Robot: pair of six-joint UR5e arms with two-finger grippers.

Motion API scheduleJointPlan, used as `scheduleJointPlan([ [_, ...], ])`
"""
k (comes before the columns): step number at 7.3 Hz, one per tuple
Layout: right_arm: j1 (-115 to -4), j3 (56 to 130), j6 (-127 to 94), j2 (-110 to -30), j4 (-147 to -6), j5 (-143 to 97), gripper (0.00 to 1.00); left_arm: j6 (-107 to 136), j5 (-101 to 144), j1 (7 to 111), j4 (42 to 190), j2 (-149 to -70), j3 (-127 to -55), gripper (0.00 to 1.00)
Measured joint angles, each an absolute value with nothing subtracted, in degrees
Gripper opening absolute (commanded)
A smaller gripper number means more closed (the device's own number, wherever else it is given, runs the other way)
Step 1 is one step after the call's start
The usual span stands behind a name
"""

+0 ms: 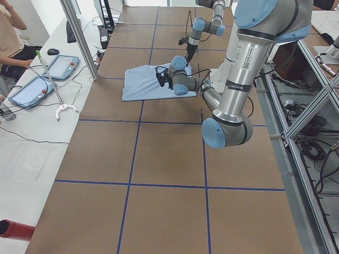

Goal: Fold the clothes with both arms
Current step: 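Move the left gripper to the shirt corner nearest the robot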

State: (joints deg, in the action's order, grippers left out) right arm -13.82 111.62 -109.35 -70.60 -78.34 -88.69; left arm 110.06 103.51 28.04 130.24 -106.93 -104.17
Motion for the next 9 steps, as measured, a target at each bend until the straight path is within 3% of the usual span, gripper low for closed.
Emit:
scheduleJointPlan([
  [2, -13.7, 112.7, -109.6, -71.3, -78.3, -88.8, 0.00, 117.9, 99.5, 19.7, 128.6, -101.3, -109.5, 0.63],
  [4, -13.6, 113.3, -109.7, -71.7, -78.3, -88.9, 0.00, 123.9, 96.9, 13.9, 125.7, -100.4, -110.6, 0.62],
  [9, -13.6, 113.4, -109.7, -71.9, -78.3, -88.9, 0.00, 124.6, 94.0, 11.4, 124.9, -101.1, -110.0, 0.61],
])
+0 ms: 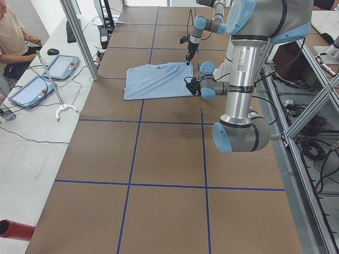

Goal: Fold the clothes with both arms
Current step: 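Move the left gripper to the shirt corner nearest the robot, then grasp the two shirt corners nearest the robot with both grippers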

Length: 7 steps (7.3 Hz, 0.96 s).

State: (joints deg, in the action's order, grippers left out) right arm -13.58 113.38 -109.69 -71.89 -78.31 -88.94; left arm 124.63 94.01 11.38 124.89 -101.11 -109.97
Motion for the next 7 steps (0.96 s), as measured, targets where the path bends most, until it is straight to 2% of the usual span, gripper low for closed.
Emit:
scheduleJointPlan([
  [3, -13.6, 113.4, -109.7, -71.9, -78.3, -88.9, 0.00, 124.5, 93.8, 10.9, 124.9, -101.6, -109.2, 0.58],
  [4, -13.6, 113.4, -109.7, -71.9, -78.3, -88.9, 0.00, 124.5, 93.7, 10.8, 124.9, -101.9, -109.0, 0.55],
  [5, -13.6, 113.4, -109.7, -71.9, -78.3, -88.9, 0.00, 124.5, 93.7, 10.7, 124.9, -102.2, -108.8, 0.47],
  [6, -13.6, 113.4, -109.7, -71.9, -78.3, -88.9, 0.00, 124.5, 93.7, 10.6, 124.9, -102.3, -108.7, 0.33],
  [7, -13.6, 113.4, -109.7, -71.9, -78.3, -88.9, 0.00, 124.6, 93.6, 10.5, 124.9, -102.4, -108.7, 0.25],
])
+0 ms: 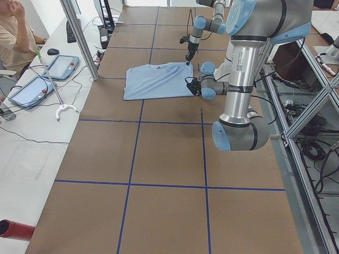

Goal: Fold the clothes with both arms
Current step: 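Grasp the two shirt corners nearest the robot with both grippers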

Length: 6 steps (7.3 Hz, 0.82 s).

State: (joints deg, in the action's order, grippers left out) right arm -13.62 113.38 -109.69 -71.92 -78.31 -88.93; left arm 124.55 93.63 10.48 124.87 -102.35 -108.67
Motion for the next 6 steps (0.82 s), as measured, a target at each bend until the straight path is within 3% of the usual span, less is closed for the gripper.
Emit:
scheduleJointPlan([
  [1, -13.6, 113.4, -109.7, -71.9, -78.3, -88.9, 0.00, 124.7, 93.5, 10.4, 124.9, -102.4, -108.5, 0.05],
  [2, -13.6, 113.4, -109.7, -71.9, -78.3, -88.9, 0.00, 124.8, 93.4, 10.4, 124.9, -102.4, -108.4, 0.00],
  [6, -13.6, 113.5, -109.7, -71.9, -78.3, -88.9, 0.00, 125.0, 93.0, 10.5, 124.8, -102.6, -109.0, 0.00],
])
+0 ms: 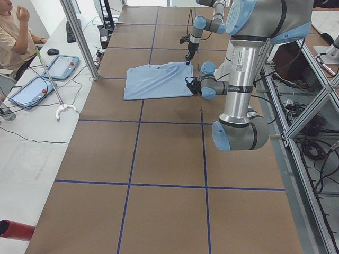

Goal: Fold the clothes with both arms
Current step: 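Grasp the two shirt corners nearest the robot with both grippers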

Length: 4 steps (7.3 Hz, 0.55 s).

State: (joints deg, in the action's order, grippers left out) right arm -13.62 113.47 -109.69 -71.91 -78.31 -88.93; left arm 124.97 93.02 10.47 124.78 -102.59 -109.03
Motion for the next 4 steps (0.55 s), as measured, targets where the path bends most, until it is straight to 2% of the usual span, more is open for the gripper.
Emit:
scheduleJointPlan([
  [4, -13.2, 117.6, -110.6, -75.5, -78.3, -88.8, 0.00, 125.1, 93.0, 10.5, 118.2, -102.5, -117.7, 0.00],
])
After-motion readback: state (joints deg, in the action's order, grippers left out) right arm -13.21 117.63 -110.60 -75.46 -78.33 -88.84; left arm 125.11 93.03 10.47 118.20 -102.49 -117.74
